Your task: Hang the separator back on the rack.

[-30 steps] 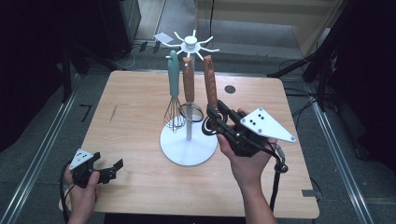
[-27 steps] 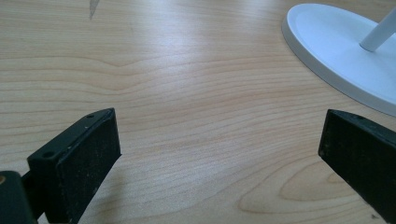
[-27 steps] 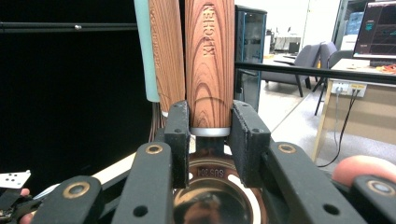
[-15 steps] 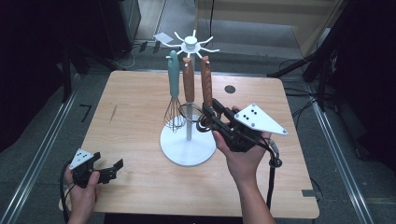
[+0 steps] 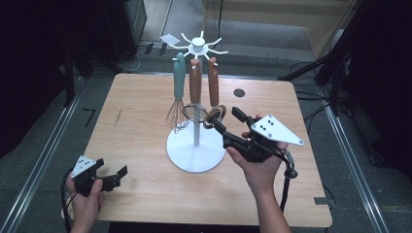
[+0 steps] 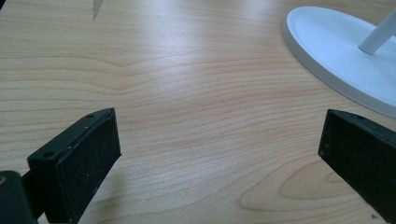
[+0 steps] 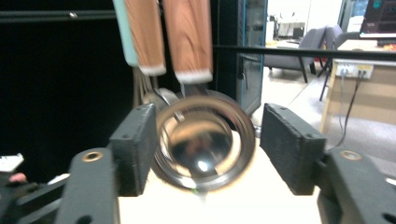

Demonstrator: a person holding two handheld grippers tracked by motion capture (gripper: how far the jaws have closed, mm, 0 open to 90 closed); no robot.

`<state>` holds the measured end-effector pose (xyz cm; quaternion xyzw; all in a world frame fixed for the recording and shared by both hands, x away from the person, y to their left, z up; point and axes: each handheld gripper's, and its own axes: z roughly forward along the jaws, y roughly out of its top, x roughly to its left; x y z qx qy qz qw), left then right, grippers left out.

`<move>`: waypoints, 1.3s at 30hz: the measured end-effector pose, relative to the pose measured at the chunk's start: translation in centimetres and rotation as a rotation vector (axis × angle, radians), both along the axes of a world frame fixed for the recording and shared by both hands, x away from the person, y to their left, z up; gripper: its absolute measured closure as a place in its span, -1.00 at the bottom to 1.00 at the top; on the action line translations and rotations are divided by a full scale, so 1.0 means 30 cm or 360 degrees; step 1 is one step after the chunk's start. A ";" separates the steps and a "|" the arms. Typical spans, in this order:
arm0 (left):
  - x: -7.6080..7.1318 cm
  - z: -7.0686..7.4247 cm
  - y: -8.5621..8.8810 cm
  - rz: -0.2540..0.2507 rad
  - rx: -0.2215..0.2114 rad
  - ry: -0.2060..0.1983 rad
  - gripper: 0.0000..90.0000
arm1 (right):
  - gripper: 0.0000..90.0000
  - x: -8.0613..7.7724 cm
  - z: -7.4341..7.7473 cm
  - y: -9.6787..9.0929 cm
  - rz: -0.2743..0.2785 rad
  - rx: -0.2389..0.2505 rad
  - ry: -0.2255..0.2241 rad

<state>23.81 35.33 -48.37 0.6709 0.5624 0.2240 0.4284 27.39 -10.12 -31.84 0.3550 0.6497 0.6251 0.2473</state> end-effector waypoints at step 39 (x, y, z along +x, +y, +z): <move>0.004 -0.003 -0.009 -0.0001 0.0033 0.0007 -1.00 | -0.34 -0.040 -0.439 -0.305 -0.0299 -0.0134 0.0397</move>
